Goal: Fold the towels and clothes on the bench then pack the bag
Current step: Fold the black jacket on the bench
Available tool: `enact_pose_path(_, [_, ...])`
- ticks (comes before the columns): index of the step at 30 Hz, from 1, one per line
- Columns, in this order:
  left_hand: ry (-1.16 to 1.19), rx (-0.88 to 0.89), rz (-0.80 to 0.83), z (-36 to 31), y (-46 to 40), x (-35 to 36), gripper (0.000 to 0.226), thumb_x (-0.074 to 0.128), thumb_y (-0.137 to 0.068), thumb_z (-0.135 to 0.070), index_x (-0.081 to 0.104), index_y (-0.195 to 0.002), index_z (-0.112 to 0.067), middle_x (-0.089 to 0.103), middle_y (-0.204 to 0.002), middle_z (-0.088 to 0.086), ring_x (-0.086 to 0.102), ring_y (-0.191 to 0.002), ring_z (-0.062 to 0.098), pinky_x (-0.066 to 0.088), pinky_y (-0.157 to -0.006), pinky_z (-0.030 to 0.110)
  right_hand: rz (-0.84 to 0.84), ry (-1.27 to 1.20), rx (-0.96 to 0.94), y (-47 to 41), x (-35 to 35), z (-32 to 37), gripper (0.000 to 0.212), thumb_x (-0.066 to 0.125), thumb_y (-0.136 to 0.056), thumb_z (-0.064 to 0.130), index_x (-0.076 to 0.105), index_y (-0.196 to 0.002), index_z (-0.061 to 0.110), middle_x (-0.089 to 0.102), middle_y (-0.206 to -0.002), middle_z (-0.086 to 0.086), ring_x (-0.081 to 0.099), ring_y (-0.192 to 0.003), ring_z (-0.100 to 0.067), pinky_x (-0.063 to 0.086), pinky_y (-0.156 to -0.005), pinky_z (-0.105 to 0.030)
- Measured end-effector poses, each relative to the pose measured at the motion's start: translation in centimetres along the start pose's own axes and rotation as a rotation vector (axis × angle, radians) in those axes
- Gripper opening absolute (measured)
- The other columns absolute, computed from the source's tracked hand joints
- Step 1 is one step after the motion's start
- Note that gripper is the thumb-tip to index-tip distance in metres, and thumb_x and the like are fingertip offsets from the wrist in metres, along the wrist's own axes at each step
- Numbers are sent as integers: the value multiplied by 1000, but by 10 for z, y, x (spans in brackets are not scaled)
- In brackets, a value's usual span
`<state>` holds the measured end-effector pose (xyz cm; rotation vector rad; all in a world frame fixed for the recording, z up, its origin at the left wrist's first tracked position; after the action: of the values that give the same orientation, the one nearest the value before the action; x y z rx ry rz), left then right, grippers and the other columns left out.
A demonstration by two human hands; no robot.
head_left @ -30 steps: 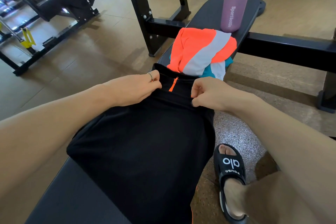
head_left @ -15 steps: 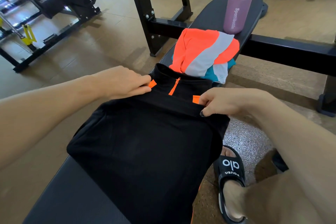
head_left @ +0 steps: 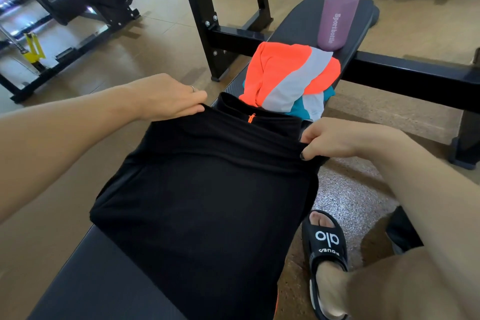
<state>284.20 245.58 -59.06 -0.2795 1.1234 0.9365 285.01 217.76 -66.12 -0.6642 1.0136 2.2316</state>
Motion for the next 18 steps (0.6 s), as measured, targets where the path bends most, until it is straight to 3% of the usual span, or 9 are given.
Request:
enact_pose_path(4, [146,-62,85,9,-14,11,27,17,-105,-45,30,-96,-24,52,-83,-1,42,-59,12,37,-67,29,-88,-94,-37,-4,-7,-1,10,67,-84,18,62,-80,10,54,-76,-2,49,-74,-19,38,-69,-35])
enact_pose_path(7, [98,-63,92,13,-22,20,25,15,-105,-47,28,-96,-27,55,-91,0,44,-61,15,39,-65,31,-98,-91,-13,-10,-6,-9,1,64,-87,18,64,-87,18,64,-88,-2,58,-83,-20,47,-78,-38])
enact_pose_path(11, [4,-25,5,15,-38,26,39,12,-104,-48,42,-104,-22,57,-98,-1,41,-62,16,38,-58,29,-117,0,33,-18,-7,-18,8,54,-94,13,59,-91,19,60,-91,0,54,-84,-16,41,-66,-28])
enact_pose_path(13, [1,-37,-30,17,-46,28,44,13,-103,-48,46,-105,-19,59,-99,0,48,-63,19,37,-57,29,-173,40,53,-21,-13,-22,8,50,-95,13,55,-92,19,56,-90,1,52,-86,-19,37,-62,-26])
enact_pose_path(16, [-6,-84,-74,22,-56,30,49,12,-102,-51,48,-104,-18,60,-94,1,56,-66,22,43,-57,33,-262,68,72,-24,-21,-27,5,53,-94,15,55,-91,19,57,-92,0,53,-87,-22,37,-64,-31])
enact_pose_path(18, [11,-133,-69,23,-62,35,51,14,-102,-52,50,-103,-16,61,-92,3,58,-68,23,51,-65,40,-285,86,85,-27,-21,-30,4,56,-93,17,55,-89,19,58,-94,-1,54,-88,-23,38,-66,-33])
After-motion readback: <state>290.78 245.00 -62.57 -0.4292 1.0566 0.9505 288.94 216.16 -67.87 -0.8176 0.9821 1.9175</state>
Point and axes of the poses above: each hand's wrist, its own y-axis away from the middle knuckle, its own x-axis out of the palm, z = x × y, the point moved 7 cm from there along -y, towards the middle knuckle
